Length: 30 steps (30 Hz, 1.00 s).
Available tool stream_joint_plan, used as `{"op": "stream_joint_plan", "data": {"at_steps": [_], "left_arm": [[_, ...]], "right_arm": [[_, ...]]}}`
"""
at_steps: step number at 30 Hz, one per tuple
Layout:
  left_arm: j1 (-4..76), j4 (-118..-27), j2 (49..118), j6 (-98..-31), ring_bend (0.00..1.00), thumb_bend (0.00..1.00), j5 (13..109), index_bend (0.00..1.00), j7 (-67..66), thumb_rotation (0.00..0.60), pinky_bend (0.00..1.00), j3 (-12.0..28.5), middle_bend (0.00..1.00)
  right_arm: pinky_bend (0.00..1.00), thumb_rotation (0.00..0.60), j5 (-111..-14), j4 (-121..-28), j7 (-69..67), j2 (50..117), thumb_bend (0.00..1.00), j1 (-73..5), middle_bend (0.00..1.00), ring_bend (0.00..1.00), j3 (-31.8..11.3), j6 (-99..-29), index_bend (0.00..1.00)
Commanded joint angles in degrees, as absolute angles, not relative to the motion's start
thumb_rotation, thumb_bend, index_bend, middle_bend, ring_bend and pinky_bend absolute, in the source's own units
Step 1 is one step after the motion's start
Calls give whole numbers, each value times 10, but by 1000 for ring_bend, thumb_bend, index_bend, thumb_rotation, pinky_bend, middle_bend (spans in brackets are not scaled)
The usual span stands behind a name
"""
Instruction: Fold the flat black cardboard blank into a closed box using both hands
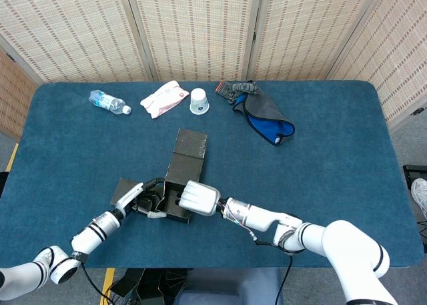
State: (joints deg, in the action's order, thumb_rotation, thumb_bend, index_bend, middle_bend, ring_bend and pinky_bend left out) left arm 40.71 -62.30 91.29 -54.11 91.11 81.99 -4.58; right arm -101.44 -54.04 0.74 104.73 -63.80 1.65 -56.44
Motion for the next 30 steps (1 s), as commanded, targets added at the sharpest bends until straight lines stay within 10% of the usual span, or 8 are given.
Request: {"op": "stream_joint_plan", "data": {"at_steps": [1, 9, 18, 30], "left_arm": [[408, -624, 913, -540, 524, 91, 911, 187, 820, 600, 700, -46, 146], [409, -628, 911, -538, 524, 91, 910, 187, 816, 600, 700, -45, 146], [409, -631, 911, -536, 524, 91, 908, 186, 813, 600, 700, -44, 146], [410, -636, 913, -534, 524, 91, 905, 187, 805, 600, 700, -41, 146]], "right_arm": [[1000, 600, -1016, -543, 9, 1045, 395, -637, 724, 794, 18, -564, 857], [1000, 600, -1014, -556, 24, 1037, 523, -637, 601, 794, 23, -546, 633], [1000, 600, -1007, -571, 26, 1027, 570, -630, 707, 803, 18, -551, 652], [1000, 600, -996, -594, 53, 1010, 170, -623, 291, 760, 5, -550, 213]]}}
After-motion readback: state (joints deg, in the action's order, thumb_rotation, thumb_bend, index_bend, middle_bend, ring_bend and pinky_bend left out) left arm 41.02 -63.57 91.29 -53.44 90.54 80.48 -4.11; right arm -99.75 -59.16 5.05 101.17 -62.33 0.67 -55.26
